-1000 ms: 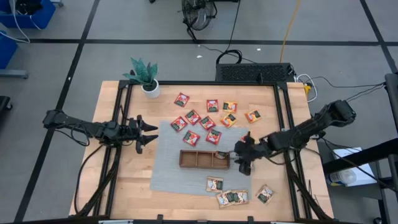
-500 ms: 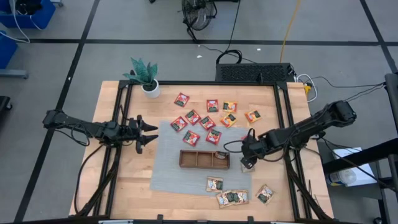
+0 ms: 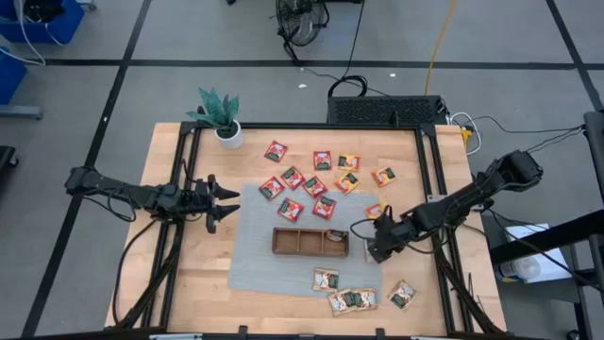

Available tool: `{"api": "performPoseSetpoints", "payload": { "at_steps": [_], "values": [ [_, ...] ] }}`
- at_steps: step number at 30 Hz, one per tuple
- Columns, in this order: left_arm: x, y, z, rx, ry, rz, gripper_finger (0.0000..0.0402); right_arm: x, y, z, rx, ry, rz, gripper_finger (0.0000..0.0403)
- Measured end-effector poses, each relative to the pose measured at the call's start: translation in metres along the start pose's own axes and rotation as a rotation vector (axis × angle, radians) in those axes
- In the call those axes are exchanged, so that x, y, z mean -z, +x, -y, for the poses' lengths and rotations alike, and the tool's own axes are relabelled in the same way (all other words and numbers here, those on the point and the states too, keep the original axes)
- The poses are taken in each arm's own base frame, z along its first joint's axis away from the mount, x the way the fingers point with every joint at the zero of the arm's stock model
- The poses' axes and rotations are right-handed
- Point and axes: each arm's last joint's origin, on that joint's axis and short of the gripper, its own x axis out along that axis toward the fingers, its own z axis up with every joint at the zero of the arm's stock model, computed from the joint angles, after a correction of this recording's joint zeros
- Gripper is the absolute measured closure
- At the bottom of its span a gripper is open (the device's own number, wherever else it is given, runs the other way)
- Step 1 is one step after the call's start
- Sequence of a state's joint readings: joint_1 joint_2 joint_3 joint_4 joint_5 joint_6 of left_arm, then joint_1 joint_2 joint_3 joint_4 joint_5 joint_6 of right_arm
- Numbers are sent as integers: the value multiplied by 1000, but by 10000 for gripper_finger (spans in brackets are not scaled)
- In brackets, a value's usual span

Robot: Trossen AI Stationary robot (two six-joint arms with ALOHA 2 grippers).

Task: Pick & Place Tea
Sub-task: Put the brown tea bag into the right compartment of the wood organizer

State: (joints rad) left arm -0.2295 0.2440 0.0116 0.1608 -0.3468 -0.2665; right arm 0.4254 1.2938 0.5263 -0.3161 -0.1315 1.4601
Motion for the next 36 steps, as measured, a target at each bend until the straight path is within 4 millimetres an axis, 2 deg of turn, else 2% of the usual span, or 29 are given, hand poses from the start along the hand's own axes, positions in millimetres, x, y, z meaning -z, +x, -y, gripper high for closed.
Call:
{"api": "performPoseSetpoints", "payload": {
  "at_steps": [4, 15, 21, 25, 30, 36],
  "values": [
    [0, 0, 0, 0, 0, 0, 197, 2, 3, -2, -60, -2, 19, 231],
    [0, 0, 0, 0, 0, 0, 197, 0, 2, -1, -52, -81, 100, 246],
    [0, 0, 0, 0, 0, 0, 197, -3, -3, 0, -34, -184, 224, 285],
    [0, 0, 0, 1, 0, -1, 197, -3, -18, -15, -102, -311, 309, 317],
    [0, 0, 0, 0, 0, 0, 197, 7, -44, -33, -182, -470, 480, 348],
    [0, 0, 0, 0, 0, 0, 197, 14, -61, -28, -174, -499, 598, 373]
  ]
}}
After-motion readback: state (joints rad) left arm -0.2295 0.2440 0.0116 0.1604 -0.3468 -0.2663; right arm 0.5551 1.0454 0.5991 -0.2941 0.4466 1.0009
